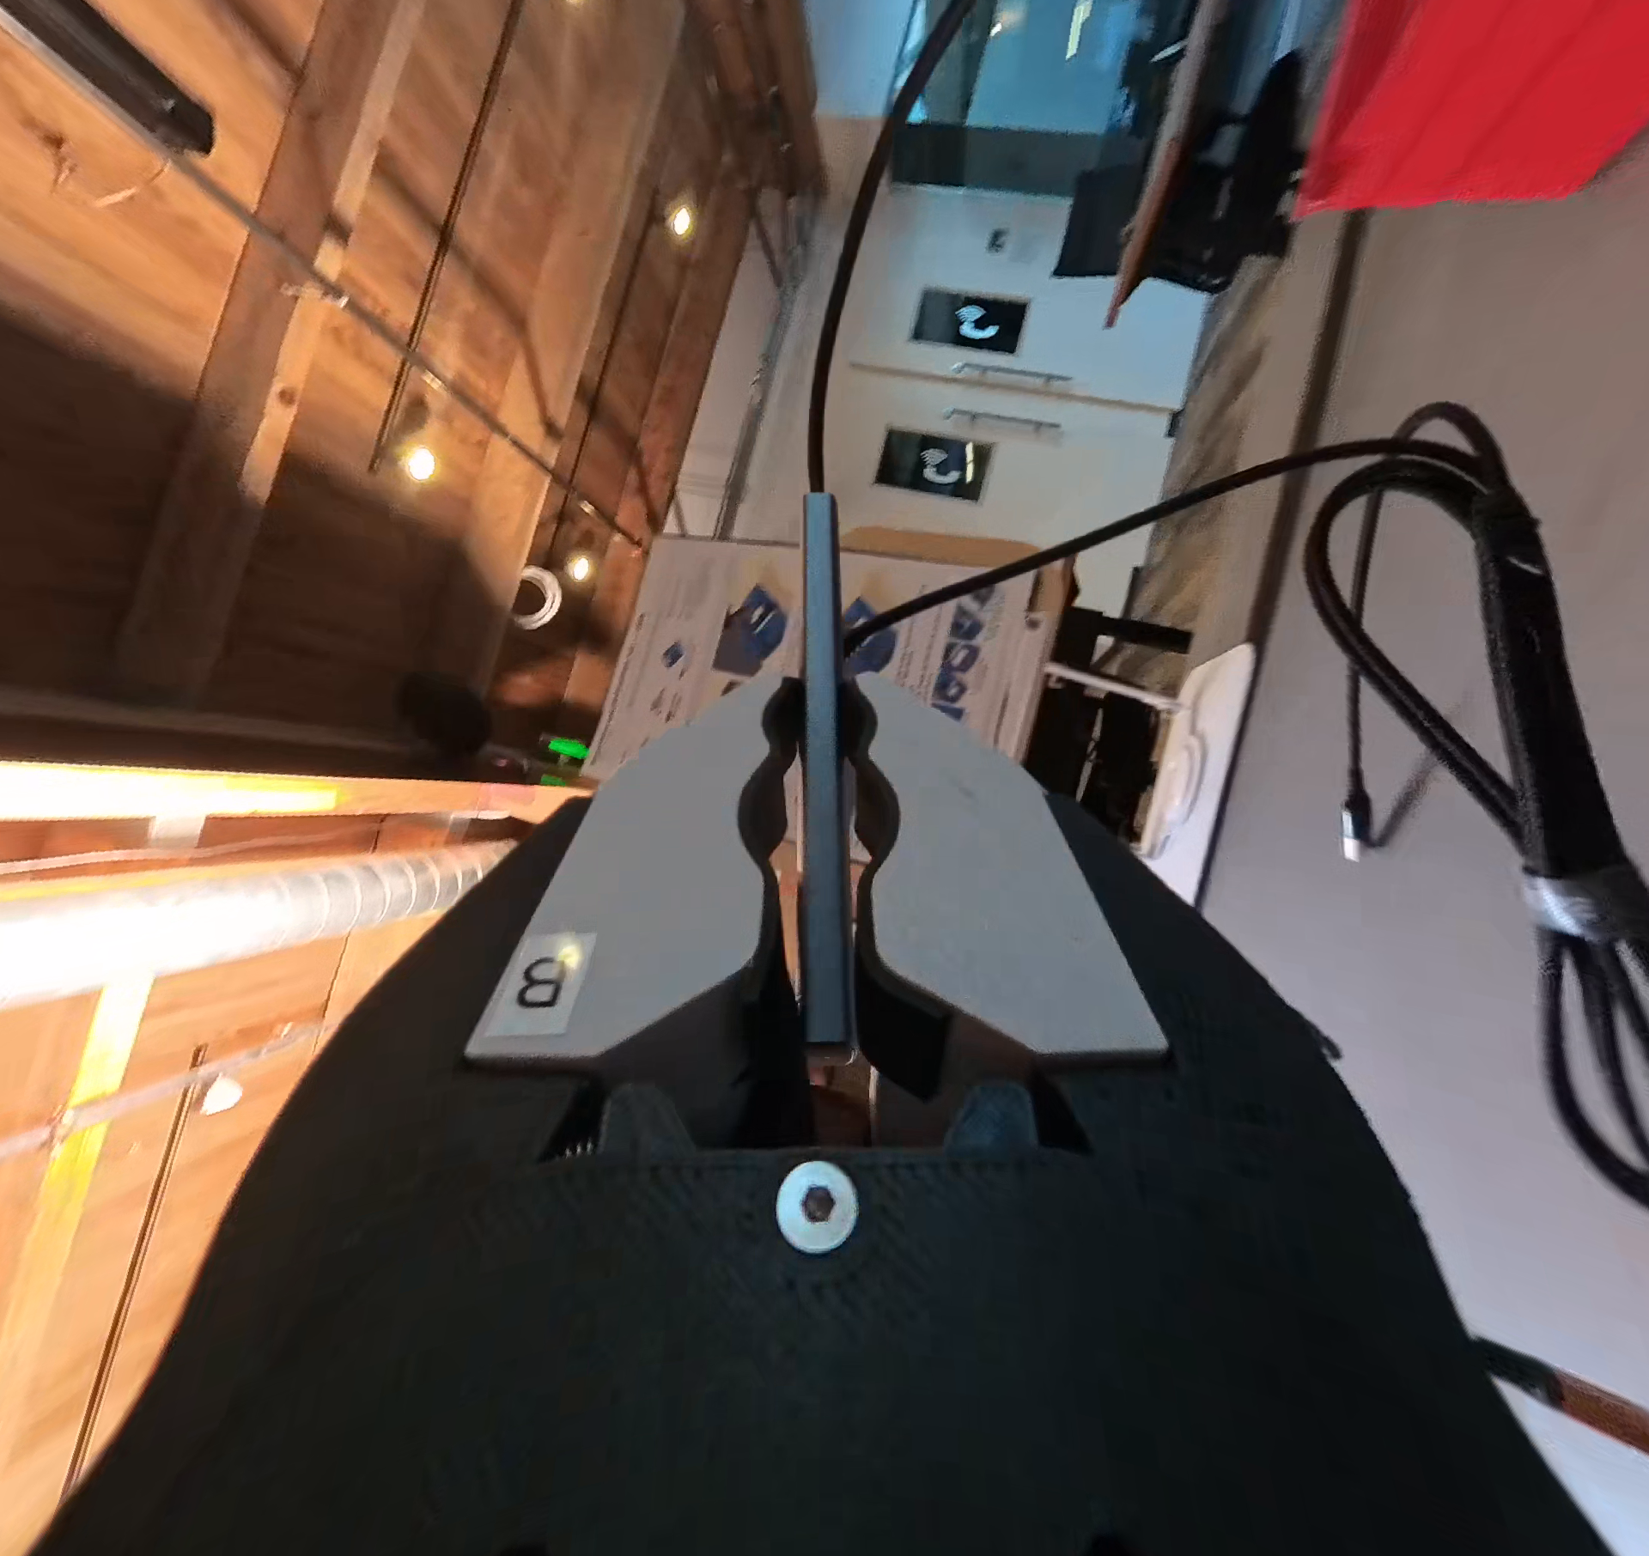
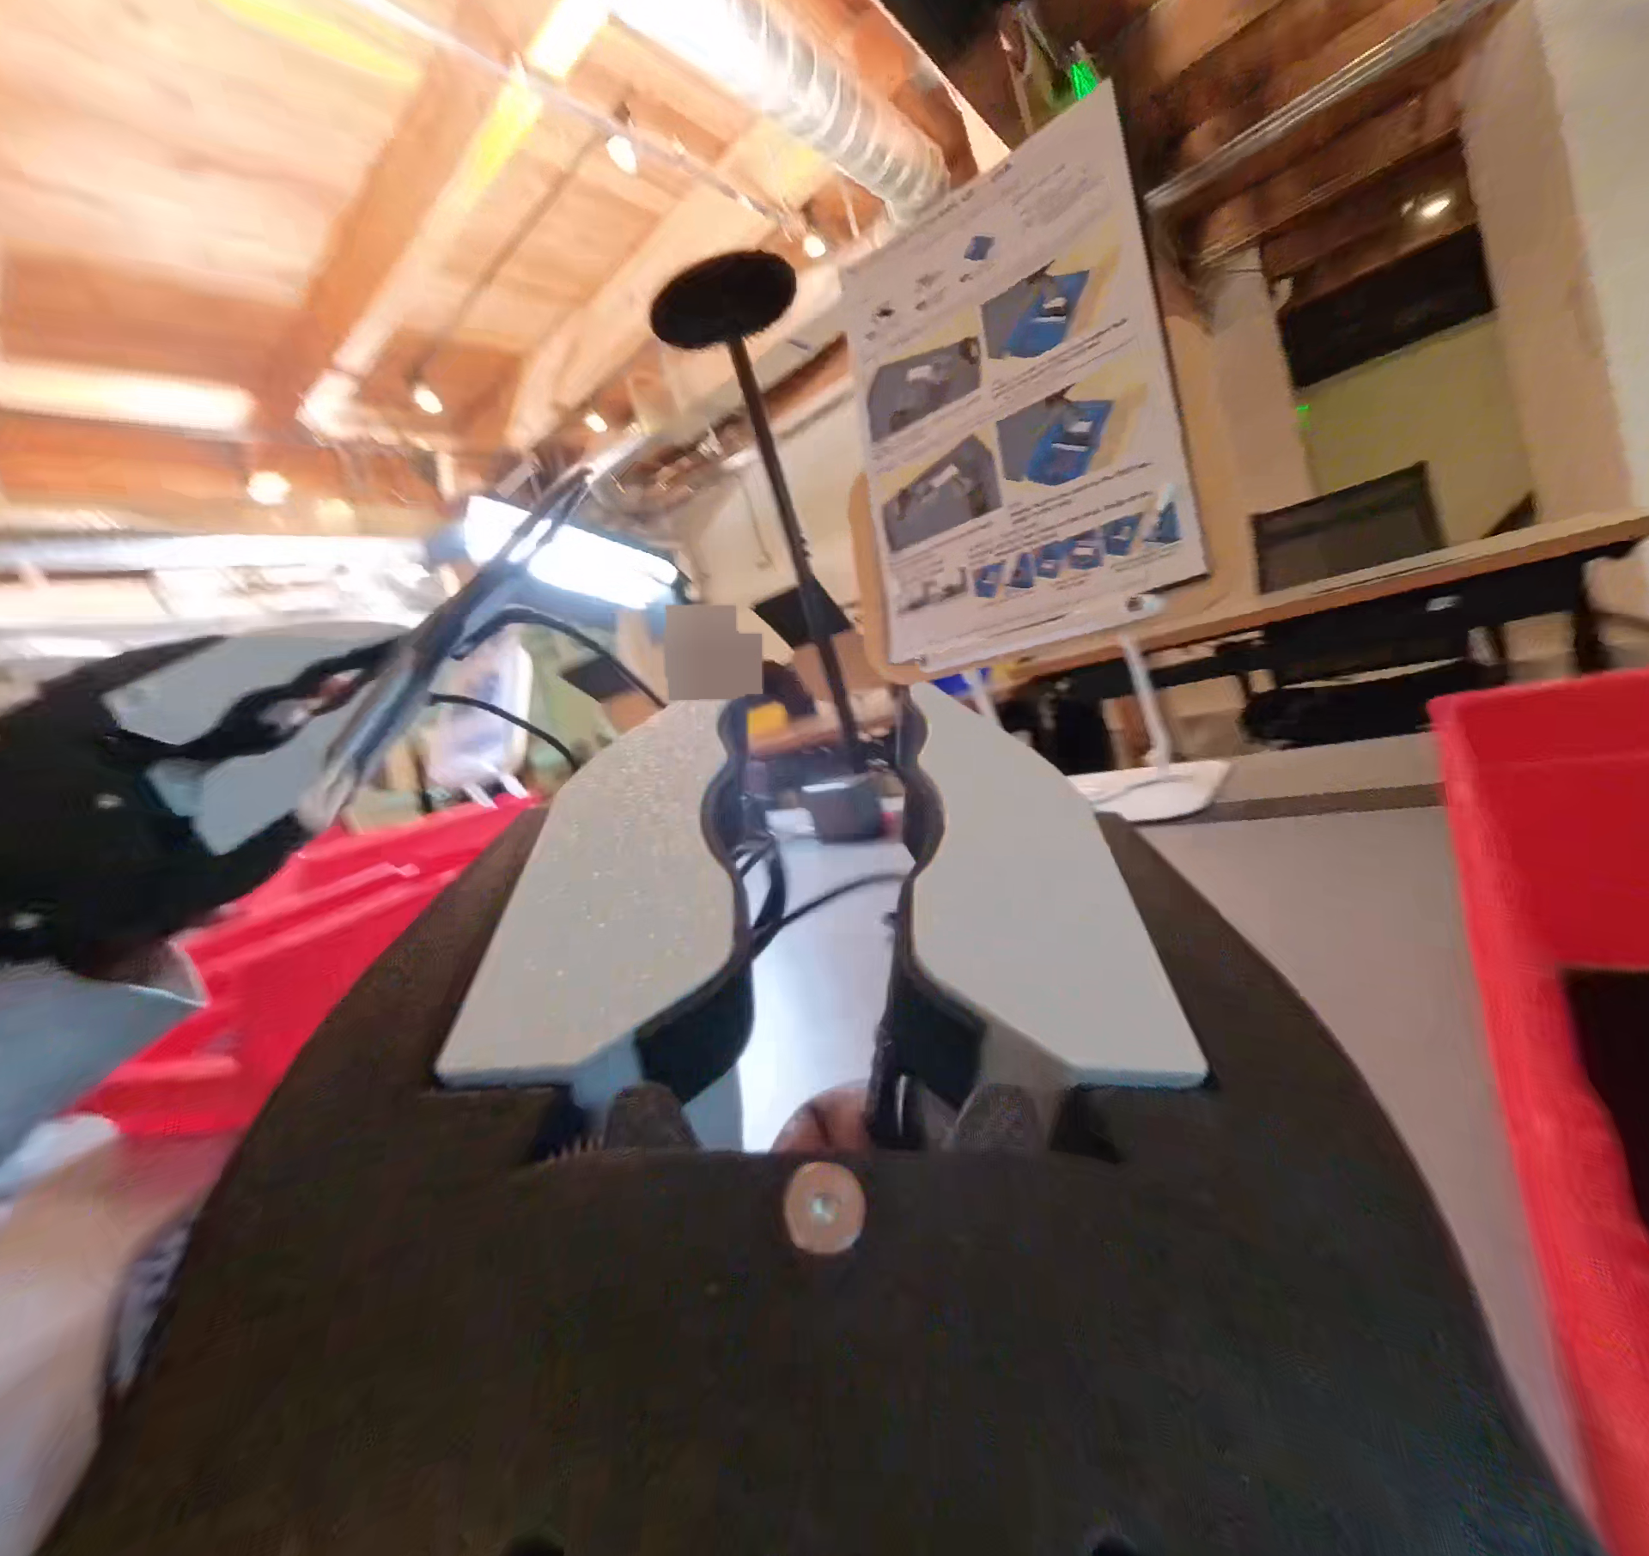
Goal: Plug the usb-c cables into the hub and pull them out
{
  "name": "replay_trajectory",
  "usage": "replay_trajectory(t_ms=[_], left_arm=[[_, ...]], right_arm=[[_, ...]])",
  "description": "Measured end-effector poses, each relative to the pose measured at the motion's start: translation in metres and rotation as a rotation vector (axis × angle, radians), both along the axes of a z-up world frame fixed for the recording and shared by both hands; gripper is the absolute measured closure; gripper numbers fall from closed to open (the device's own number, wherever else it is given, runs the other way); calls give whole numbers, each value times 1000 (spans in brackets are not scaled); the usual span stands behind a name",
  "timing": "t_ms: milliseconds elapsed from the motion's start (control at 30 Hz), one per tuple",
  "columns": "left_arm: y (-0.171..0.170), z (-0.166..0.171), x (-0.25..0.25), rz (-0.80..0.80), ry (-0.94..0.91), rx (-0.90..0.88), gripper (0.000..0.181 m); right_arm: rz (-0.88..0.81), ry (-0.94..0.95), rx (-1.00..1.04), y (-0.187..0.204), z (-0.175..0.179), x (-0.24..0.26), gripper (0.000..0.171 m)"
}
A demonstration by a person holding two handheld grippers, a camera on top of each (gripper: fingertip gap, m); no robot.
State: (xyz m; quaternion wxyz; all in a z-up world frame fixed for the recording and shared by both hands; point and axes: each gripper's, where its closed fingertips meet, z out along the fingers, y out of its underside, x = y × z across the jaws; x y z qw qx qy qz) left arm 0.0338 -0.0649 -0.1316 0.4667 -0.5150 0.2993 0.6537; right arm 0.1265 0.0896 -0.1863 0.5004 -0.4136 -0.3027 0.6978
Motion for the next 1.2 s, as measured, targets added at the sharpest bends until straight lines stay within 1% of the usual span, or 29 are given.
replay_trajectory(t_ms=[33,100,133,200,267,300,367,400,500,567,633,667,733,767,800,900,967,1000,1067,1133,1200], left_arm=[[3,-10,5,-15,15,-31,171],[9,-30,16,-48,47,-98,171],[12,-42,21,-67,58,-135,171],[15,-63,31,-96,97,-204,171],[15,-74,37,-111,135,-232,171],[14,-76,40,-120,142,-240,171],[12,-76,44,-140,152,-245,171],[10,-75,47,-149,163,-250,171],[7,-75,56,-171,208,-271,171],[5,-76,63,-187,239,-287,170],[4,-78,70,-206,266,-297,170],[4,-78,73,-215,277,-299,170],[5,-78,76,-227,293,-303,170],[5,-79,77,-231,300,-304,170],[5,-78,78,-234,306,-300,170],[4,-78,74,-229,291,-305,170],[4,-75,68,-228,191,-263,167],[3,-69,65,-234,87,-203,158],[-1,-51,58,-262,-184,-32,137],[-14,-28,54,-351,-527,239,134],[-26,-18,45,-488,-990,529,130]], right_arm=[[-25,-28,49,1,2,2,140],[8,-62,113,-2,12,11,142],[57,-66,115,-5,19,16,142],[210,-94,78,-14,31,23,142],[392,-227,26,-30,26,20,138],[487,-316,-6,-40,18,16,135],[711,-456,-32,-65,3,14,125],[776,-495,-36,-73,-2,12,122],[764,-550,-22,-73,-5,-7,120],[798,-618,11,-78,-6,-14,121],[908,-742,40,-91,-19,-16,121],[1009,-801,36,-101,-25,-12,120],[1245,-845,-53,-121,-26,-1,131],[1331,-833,-111,-128,-22,1,137],[1376,-826,-158,-131,-21,1,142],[1376,-785,-191,-135,-27,-5,159],[1330,-689,-197,-135,-26,-8,161],[1293,-636,-209,-134,-24,-10,161],[1201,-522,-255,-129,-19,-15,161],[1104,-416,-296,-123,-14,-20,161],[1040,-315,-292,-124,-9,-20,161]])
